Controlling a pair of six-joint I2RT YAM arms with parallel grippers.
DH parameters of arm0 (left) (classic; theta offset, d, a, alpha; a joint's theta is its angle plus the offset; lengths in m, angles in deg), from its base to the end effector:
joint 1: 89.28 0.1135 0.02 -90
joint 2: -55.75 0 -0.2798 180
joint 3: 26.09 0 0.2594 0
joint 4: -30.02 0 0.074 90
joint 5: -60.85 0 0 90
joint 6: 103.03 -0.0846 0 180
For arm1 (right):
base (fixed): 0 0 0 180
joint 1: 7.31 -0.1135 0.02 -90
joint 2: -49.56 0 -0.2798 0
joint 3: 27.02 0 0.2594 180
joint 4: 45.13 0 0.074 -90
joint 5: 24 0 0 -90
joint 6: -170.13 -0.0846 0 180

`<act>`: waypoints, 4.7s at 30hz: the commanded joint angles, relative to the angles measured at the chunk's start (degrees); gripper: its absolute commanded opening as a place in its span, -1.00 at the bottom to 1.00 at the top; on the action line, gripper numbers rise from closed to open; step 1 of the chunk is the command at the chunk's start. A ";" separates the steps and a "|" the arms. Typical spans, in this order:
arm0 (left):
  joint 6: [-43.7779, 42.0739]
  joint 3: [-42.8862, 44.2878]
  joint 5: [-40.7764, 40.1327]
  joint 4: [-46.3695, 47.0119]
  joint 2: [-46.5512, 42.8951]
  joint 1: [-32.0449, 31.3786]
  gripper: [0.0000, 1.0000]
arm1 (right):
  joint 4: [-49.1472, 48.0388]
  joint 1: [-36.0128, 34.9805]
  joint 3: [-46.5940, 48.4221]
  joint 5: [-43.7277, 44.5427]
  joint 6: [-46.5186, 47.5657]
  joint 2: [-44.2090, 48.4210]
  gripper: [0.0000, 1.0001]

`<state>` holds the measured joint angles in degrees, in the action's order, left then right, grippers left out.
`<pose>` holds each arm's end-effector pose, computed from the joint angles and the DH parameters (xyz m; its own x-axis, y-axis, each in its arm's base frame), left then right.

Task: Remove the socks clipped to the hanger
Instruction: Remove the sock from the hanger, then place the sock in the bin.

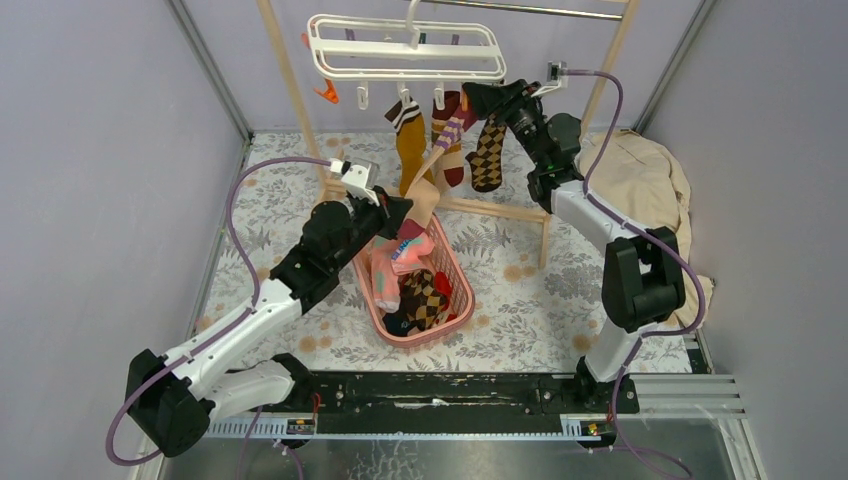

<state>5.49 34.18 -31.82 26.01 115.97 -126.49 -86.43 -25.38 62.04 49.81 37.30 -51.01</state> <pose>0.2402 -0.1774 0.3456 -0.2323 -0.2220 -0.9470 0.5202 0.7943 -0.3138 0.4302 0.1652 0.4139 -0.0125 0.6827 -0.7306 -0.7083 0.5097 0.4884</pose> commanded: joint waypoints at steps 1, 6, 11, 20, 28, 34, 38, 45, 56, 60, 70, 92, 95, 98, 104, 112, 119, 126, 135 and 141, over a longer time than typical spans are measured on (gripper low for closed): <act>0.54 -1.01 1.88 1.95 0.08 1.05 -1.00 | -4.37 -0.84 3.20 -0.81 -0.88 0.29 0.30; 0.72 -1.49 2.41 2.45 0.46 1.60 -1.00 | -4.36 -1.40 3.88 -0.83 -0.35 -0.17 0.27; 0.88 -1.78 2.41 2.67 0.42 2.02 -1.00 | -2.47 -2.36 5.53 -0.86 1.06 -0.59 0.21; 0.99 -2.42 3.96 2.85 0.34 2.41 -1.00 | 1.65 -4.28 6.17 0.93 5.24 0.61 -0.06; 1.25 -2.60 4.15 2.85 0.11 2.58 -1.00 | 4.12 -4.48 6.06 1.94 7.24 1.65 -0.63; 1.72 -2.85 4.66 2.30 -0.95 2.58 -1.00 | 4.57 -4.52 5.97 1.83 7.44 1.96 -0.62; 2.60 -2.69 5.35 1.27 -4.14 2.58 -1.00 | 4.85 -4.52 4.83 1.42 7.43 2.73 0.15; 5.10 -2.57 7.28 0.91 -7.83 2.58 -1.00 | 3.75 -4.52 -4.03 1.02 6.95 7.32 0.42; 8.45 -2.74 10.24 -2.31 -12.56 2.58 -1.00 | 4.99 -4.52 -28.15 3.01 6.15 21.76 0.60; 10.31 -4.53 10.85 -1.92 -15.14 2.58 -1.00 | 9.90 -4.52 -35.14 3.76 6.05 28.87 0.60; 15.03 -8.82 14.73 -4.71 -22.41 2.51 -1.00 | 21.65 -4.50 -47.99 1.84 5.54 43.64 0.61; 19.46 -21.67 8.48 -7.65 -23.66 -8.95 -1.00 | 26.34 -4.50 -51.68 0.14 6.96 50.01 0.62; 19.41 -22.36 6.36 -8.57 -24.19 -10.57 -1.00 | 24.61 -4.57 -51.89 -0.96 6.11 48.61 0.63; 18.81 -23.32 4.37 -7.98 -22.38 -10.56 -0.90 | 23.90 -4.56 -52.08 -1.19 6.05 47.86 0.63; 17.75 -22.50 0.41 -5.02 -19.00 -10.55 0.23 | 22.27 -4.50 -50.72 2.31 8.56 46.07 0.64; 15.33 -18.09 -2.26 -8.18 -22.12 -10.66 0.97 | 13.02 -4.59 -44.25 5.82 11.84 33.93 0.63; 14.42 -14.79 -1.08 -7.95 -24.16 -10.68 0.97 | 6.03 -4.61 -36.95 2.52 11.31 25.71 0.53; 13.51 -12.37 -3.41 -3.84 -22.85 -10.69 0.97 | -4.10 -5.82 -32.19 -2.01 11.88 19.80 0.33; 11.36 -14.59 -14.13 4.99 -21.41 -10.68 0.97 | -1.41 -15.54 -23.27 3.65 23.93 13.48 0.30; 10.18 -17.49 -17.21 7.10 -23.65 -10.69 0.97 | 2.50 -22.11 -17.62 13.30 31.86 9.86 0.35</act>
<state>17.84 18.68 -44.22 27.32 94.18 -136.87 -84.62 -44.33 38.71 55.03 61.39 -39.28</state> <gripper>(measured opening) 0.986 0.666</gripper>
